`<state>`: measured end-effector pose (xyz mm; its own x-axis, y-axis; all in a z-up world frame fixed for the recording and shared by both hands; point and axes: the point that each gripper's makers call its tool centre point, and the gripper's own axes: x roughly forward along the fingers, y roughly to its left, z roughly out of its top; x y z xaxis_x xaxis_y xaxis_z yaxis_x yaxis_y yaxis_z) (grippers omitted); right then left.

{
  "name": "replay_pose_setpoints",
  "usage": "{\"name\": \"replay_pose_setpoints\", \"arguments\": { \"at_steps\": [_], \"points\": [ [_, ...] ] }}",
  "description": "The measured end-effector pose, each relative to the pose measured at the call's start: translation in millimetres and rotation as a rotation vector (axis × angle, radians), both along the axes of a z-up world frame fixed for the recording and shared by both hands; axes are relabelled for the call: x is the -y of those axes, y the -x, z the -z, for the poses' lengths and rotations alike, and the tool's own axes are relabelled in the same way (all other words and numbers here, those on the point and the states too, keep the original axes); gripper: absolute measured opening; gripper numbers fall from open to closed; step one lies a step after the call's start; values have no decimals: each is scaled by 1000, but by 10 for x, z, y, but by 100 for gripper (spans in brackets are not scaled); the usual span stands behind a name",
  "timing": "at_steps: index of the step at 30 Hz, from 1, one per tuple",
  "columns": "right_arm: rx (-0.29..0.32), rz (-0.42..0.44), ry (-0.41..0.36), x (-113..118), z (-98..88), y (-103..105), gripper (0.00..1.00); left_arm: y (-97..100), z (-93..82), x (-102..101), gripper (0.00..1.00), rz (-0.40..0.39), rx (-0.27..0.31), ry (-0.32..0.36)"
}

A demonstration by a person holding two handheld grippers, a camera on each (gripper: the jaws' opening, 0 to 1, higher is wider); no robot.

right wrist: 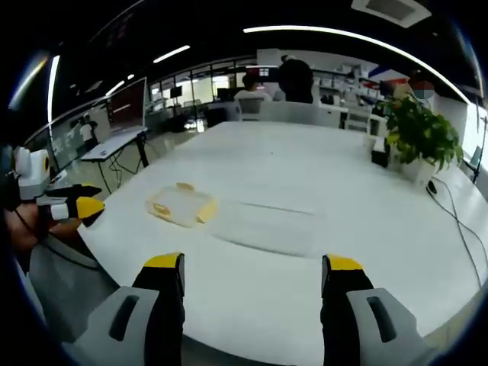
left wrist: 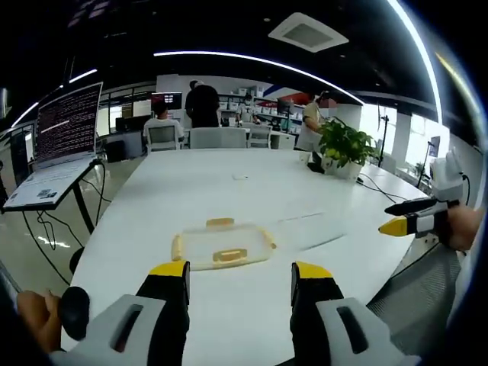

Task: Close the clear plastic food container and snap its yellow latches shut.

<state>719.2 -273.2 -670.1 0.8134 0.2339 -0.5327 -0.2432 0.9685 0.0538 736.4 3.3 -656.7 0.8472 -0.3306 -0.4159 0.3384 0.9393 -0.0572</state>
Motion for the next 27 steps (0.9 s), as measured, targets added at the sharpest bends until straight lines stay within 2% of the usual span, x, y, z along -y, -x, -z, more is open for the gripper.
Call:
{"name": "replay_pose_setpoints", "arguments": {
  "at_steps": [27],
  "points": [
    [-1,-7,6,-8,9,3,70,10,18,20,48,8,-6,-4]
  ]
}}
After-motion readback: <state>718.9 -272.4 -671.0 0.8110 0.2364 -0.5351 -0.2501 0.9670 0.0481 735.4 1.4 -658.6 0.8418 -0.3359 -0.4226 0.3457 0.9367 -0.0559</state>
